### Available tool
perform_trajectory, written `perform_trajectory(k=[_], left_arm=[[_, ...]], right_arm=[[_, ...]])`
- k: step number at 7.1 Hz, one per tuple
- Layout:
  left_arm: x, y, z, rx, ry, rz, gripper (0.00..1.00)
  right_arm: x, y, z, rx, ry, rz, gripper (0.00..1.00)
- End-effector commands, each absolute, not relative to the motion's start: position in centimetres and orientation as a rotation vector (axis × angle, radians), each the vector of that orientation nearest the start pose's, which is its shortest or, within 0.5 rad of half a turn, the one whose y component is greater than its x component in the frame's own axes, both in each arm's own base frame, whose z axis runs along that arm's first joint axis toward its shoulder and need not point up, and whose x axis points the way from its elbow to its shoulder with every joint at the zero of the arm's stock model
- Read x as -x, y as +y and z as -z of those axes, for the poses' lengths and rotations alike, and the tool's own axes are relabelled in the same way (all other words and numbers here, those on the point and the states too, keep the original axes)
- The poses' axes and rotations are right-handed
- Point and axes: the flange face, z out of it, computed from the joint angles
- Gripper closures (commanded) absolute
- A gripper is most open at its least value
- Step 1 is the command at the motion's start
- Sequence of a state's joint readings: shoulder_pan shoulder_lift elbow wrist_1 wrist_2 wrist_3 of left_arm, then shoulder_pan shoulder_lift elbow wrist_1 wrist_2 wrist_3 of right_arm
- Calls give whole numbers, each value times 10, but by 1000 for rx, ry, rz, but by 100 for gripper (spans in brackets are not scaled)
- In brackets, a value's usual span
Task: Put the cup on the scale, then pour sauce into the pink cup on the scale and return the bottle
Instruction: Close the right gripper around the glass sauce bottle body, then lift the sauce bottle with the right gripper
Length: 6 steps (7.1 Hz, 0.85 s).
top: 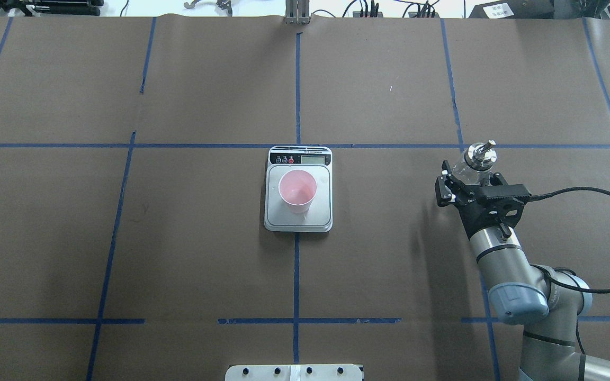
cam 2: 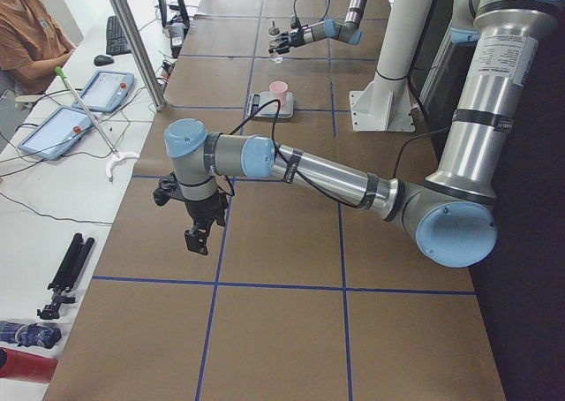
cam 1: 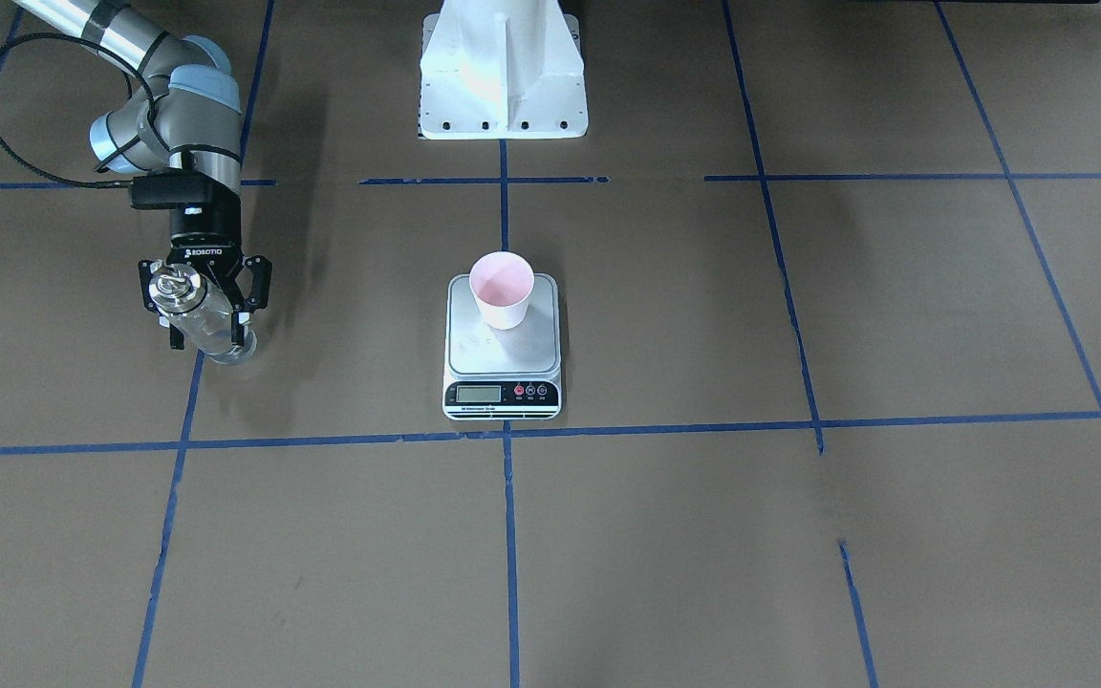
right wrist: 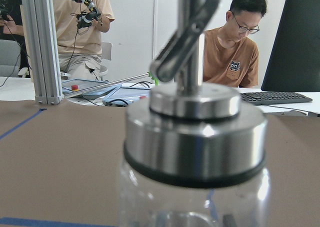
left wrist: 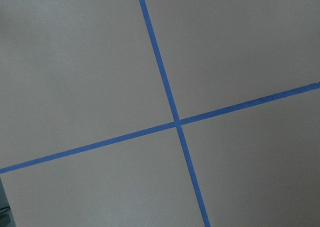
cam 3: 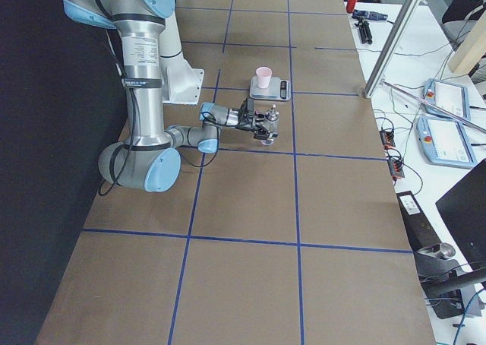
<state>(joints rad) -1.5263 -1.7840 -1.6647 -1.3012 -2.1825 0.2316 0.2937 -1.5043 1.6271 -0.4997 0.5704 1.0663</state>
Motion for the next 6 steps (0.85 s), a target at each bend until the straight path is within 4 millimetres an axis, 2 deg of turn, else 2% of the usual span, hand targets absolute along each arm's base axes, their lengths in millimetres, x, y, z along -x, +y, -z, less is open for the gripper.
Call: perform_trajectory(k=[1,2,4,6], left_arm=[[51,-568,-534,-97,606,-280,0],[51,-568,-535,-96,606,-281,0],[50,-564,-542,-89,608,-282,0],[50,-562,-543,-88,610,-281,0]], right_arm=[[396,-359,-435,-1235,-673,-330,100],[391,-357,-430,-1266,-619,-251,100],[380,-362,-407,-1346,-492,-95,100],[368,-358,-366,-1427,-393,31,100]])
